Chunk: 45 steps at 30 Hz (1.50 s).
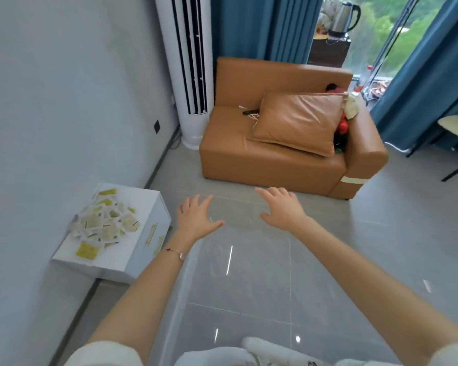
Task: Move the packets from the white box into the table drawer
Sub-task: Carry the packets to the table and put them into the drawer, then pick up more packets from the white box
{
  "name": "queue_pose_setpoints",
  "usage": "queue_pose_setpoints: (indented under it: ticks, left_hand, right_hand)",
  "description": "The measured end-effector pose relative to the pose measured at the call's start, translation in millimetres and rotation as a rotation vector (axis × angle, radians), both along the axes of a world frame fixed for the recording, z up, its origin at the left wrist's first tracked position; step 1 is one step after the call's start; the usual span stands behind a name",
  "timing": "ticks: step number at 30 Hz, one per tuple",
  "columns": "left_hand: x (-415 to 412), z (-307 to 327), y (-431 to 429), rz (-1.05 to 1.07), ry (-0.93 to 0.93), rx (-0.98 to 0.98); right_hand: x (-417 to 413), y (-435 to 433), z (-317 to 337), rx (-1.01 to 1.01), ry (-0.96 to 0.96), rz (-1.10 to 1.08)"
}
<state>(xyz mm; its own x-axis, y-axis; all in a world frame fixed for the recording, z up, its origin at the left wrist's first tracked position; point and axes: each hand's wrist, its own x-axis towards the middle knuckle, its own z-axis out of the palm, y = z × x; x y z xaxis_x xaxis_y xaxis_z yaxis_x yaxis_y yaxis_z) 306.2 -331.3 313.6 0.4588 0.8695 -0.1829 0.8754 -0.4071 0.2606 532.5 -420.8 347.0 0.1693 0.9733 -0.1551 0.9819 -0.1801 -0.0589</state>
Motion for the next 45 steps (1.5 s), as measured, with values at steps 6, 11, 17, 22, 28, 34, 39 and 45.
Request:
queue_pose_setpoints:
  ticks: [6,11,17,22,28,34,39,45]
  left_hand:
    - [-23,-5,37,0.21,0.016,-0.026]
    - [-52,-12,69,0.341,0.042,-0.082]
    - [-108,-30,131,0.474,0.034,-0.142]
    - [-164,-48,194,0.548,0.032,-0.168]
    - [-223,-61,253,0.66,0.025,-0.166]
    - [-261,-75,299,0.795,-0.006,-0.139]
    - [-301,-85,320,0.934,-0.043,-0.109]
    - [-343,-97,330,1.159,-0.068,-0.053]
  right_hand:
    - [0,75,-4,-0.032,-0.007,0.174]
    - [-17,138,-16,-0.061,-0.01,0.263]
    - [-63,232,-34,-0.094,-0.085,0.384]
    - [-116,313,-47,-0.122,-0.053,0.421]
    - [-181,402,-48,-0.15,-0.002,0.491]
    - [-242,477,-52,-0.172,0.057,0.597]
    - [-295,532,-73,-0.168,0.091,0.766]
    - [-361,595,-96,-0.145,0.143,0.984]
